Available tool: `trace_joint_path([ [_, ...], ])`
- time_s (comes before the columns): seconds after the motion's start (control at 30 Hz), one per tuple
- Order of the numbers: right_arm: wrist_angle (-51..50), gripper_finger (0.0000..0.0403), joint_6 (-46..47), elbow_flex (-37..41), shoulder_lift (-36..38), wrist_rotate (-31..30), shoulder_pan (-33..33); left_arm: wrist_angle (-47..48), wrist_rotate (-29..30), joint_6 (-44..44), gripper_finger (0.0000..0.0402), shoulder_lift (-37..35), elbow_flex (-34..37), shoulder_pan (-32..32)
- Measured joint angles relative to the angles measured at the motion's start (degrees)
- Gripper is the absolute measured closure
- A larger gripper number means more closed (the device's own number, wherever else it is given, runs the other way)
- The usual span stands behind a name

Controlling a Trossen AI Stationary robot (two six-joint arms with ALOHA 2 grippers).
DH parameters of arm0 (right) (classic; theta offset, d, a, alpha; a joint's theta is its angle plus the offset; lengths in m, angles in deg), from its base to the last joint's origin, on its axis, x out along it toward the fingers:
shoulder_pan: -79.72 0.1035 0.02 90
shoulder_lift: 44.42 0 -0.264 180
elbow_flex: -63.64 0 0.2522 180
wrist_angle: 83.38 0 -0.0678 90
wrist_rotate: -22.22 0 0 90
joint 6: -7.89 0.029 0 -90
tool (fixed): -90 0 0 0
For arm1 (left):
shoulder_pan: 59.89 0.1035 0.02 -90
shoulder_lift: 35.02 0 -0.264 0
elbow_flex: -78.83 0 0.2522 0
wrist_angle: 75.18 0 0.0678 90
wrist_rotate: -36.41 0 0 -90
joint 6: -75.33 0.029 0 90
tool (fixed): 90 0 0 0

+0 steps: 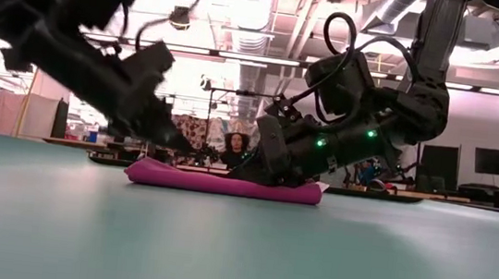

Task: Roll towel into tight, uniform cylinder
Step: Roll the pink towel

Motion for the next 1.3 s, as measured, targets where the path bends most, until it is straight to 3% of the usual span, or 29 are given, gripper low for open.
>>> trace_joint_path([
  [0.17, -0.09, 0.0393, 0.04, 0.0, -0.02, 0.02, 0.38, -7.47, -2.73, -0.09, 0.0402, 7.85, -0.02, 3.11],
  [0.43, -0.73, 0.0393, 0.13, -0.01, -0.02, -0.01, 0.39, -7.74, -3.72, -3.44, 0.0401, 14.7, -0.09, 4.77],
  [0.77, -5.83, 0.0392, 2.32, 1.36, 0.14, -2.58, 0.44, -4.68, -3.54, -3.16, 0.0401, 14.92, -0.31, 4.8],
  [0.93, -5.28, 0.0392, 2.73, 1.76, 0.17, -2.6, 0.69, -3.94, -3.7, -3.15, 0.0401, 14.92, -0.31, 4.98],
  [1.13, 2.55, 0.0392, -0.53, 2.4, 1.27, -3.09, 1.44, -4.28, -3.94, -2.76, 0.0401, 14.96, -0.19, 5.0],
  [1.3, 0.79, 0.0394, -3.17, 2.43, 3.89, -4.47, 1.89, -3.94, -3.99, -2.78, 0.0401, 14.99, -0.17, 5.02],
])
